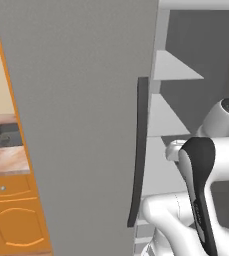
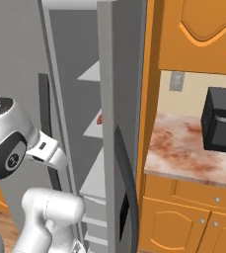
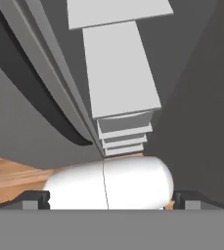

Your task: Take the garlic and sweet potato out of the freezer and place them in the tupperware container on the counter. Then put the tupperware containing the vegetables back in the freezer.

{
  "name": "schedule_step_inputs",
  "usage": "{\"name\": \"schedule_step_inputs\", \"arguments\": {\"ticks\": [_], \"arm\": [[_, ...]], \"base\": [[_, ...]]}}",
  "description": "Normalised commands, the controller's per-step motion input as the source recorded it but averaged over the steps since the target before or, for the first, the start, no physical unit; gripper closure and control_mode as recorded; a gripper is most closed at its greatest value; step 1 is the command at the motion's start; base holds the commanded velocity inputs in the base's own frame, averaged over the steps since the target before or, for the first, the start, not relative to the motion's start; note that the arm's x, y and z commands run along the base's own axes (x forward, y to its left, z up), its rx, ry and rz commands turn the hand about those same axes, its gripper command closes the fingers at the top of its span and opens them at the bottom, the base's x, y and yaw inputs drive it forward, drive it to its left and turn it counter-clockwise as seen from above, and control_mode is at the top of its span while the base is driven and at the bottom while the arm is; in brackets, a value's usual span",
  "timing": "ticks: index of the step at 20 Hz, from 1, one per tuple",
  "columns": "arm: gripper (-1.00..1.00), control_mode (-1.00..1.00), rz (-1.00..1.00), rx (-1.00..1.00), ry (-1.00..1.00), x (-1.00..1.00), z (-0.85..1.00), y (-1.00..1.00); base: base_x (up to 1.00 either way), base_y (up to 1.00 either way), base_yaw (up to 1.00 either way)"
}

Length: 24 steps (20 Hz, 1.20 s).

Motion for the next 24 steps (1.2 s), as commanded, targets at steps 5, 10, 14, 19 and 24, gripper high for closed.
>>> {"name": "schedule_step_inputs", "arguments": {"ticks": [5,10,14,19,24], "arm": [[-1.00,-1.00,0.01,0.00,0.00,0.06,0.00,-0.05],[-1.00,-1.00,-0.04,0.00,0.00,0.54,0.00,-0.20],[-1.00,-1.00,-0.12,0.00,-0.03,0.68,0.00,-0.03],[-1.00,-1.00,-0.10,0.01,-0.17,0.31,0.00,-0.02],[-1.00,-1.00,-0.09,0.15,-0.24,0.02,0.00,-0.22]], "base": [[0.17,-0.37,0.16],[0.00,0.00,0.00],[0.00,0.00,0.00],[0.00,0.00,0.00],[0.00,0.00,0.00]]}}
